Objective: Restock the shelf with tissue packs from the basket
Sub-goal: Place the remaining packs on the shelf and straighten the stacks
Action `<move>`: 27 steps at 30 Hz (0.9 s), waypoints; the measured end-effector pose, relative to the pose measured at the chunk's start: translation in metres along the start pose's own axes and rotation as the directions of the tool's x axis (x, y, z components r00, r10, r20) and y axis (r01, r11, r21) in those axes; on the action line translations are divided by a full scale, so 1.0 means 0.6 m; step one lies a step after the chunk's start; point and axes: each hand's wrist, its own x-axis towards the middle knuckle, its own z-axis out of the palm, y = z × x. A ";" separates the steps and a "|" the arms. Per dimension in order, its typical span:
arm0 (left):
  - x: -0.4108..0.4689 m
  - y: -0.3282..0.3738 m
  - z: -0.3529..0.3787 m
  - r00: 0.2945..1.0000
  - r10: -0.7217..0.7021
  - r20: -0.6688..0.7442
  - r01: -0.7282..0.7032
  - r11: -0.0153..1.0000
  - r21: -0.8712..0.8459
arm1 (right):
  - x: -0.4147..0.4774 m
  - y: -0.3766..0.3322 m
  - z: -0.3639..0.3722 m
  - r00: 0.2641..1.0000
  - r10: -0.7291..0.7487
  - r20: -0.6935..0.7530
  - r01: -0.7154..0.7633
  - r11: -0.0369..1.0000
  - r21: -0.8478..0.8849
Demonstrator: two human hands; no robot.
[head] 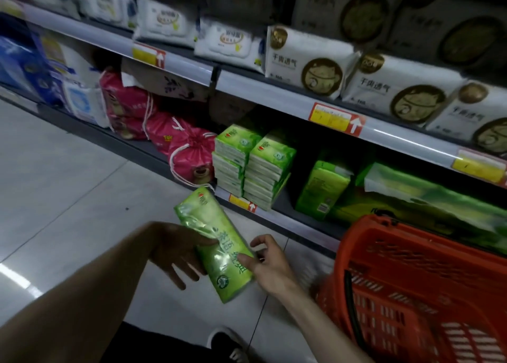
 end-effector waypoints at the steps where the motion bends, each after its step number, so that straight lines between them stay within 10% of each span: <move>1: -0.012 0.003 -0.001 0.998 0.063 -0.018 -0.063 0.998 -0.009 | -0.007 -0.012 -0.002 0.999 -0.027 -0.024 0.028 0.999 0.026; 12: -0.132 0.072 0.041 0.897 0.429 -0.106 -0.386 0.877 0.287 | -0.049 -0.087 -0.079 0.980 -0.146 -0.137 0.187 0.911 0.368; 21: -0.126 0.169 0.129 0.896 0.430 0.111 -0.444 0.877 0.183 | -0.017 -0.151 -0.130 0.966 0.079 -0.247 0.117 0.717 0.687; 27: -0.085 0.189 0.117 0.902 0.432 -0.012 -0.423 0.888 0.180 | 0.011 -0.167 -0.118 0.961 0.082 -0.265 0.132 0.706 0.695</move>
